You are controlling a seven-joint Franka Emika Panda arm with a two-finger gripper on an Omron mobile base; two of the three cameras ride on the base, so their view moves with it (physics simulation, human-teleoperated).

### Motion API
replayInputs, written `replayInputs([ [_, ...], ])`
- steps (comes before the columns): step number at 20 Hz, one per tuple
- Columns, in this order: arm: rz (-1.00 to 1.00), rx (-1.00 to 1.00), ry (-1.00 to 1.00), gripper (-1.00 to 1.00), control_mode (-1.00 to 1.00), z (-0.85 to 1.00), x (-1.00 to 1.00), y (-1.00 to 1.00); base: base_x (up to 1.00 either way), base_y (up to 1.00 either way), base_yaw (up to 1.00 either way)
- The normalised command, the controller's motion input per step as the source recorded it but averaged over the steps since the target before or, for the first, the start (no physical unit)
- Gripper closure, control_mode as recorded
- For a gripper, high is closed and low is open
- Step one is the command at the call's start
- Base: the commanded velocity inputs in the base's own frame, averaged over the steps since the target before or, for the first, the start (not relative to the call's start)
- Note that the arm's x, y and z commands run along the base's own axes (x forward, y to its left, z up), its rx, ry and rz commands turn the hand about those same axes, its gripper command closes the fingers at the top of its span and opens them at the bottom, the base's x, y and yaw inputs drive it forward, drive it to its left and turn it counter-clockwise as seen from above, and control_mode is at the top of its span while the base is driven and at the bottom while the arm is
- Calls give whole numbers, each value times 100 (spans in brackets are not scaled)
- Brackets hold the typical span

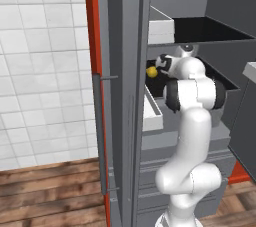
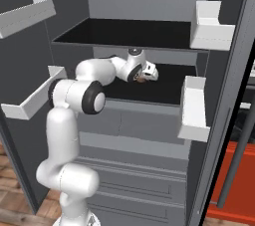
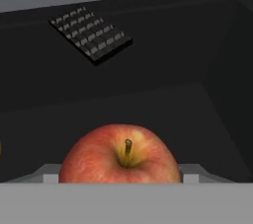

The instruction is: Pick the pear and apple from the fridge and place them on the plate next to the blender to make a fruit smoothie.

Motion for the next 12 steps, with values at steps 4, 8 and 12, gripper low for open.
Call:
replayInputs([
  [4, -5, 4, -11, 100, -100, -17, -95, 4, 0, 0, 0],
  [8, -8, 10, -18, 100, -100, -8, -100, 0, 0, 0, 0],
  [12, -10, 2, -5, 100, -100, 26, -94, 0, 0, 0, 0],
])
